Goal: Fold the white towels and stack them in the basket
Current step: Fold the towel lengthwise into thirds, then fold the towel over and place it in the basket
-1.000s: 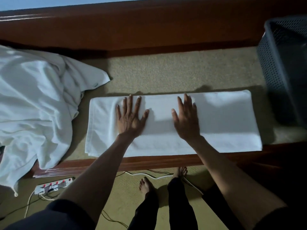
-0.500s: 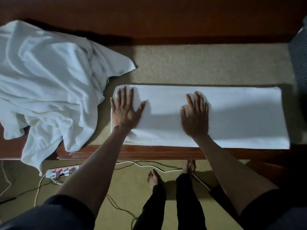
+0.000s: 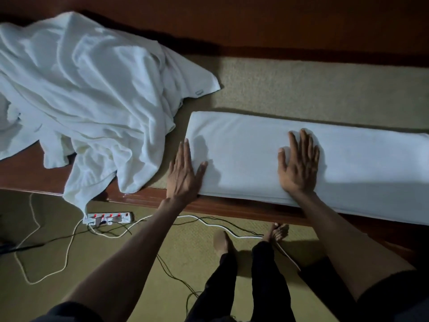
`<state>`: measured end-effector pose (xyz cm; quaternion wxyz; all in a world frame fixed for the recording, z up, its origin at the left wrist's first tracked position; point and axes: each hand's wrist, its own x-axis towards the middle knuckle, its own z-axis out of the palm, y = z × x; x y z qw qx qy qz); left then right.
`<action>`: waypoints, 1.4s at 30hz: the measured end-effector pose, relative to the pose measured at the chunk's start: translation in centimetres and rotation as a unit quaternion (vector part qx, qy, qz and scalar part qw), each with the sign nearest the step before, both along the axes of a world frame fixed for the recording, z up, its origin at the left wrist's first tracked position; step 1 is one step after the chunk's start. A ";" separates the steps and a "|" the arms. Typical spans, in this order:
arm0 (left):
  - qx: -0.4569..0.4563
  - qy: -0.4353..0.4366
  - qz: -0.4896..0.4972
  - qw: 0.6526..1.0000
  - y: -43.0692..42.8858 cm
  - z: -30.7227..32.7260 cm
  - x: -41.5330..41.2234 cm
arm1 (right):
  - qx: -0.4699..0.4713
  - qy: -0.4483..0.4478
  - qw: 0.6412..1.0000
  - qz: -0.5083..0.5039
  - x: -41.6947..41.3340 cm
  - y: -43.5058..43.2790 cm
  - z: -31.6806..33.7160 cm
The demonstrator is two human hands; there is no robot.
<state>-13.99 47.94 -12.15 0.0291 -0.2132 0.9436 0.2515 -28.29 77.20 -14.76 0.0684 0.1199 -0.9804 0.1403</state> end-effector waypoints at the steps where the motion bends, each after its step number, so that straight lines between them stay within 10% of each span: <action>1: 0.026 0.014 0.027 0.999 0.1 0.6 -0.5 | -0.004 -0.002 1.000 0.001 0.0 0.0 0.0; 16: 0.275 -0.140 0.213 0.927 -3.0 3.9 -8.3 | 0.032 -0.033 0.999 0.006 -0.2 0.0 1.0; 28: 0.519 -0.073 0.106 0.845 1.7 12.5 -8.2 | 0.042 -0.170 0.981 0.082 -1.4 1.9 3.8; 34: 0.428 -0.044 0.051 0.901 11.9 18.2 -12.1 | -0.034 -0.284 0.945 0.160 -3.6 10.5 7.3; 42: 0.377 -0.035 -0.030 0.925 28.0 18.7 -16.3 | -0.288 -0.377 0.872 -0.117 -5.8 24.8 13.1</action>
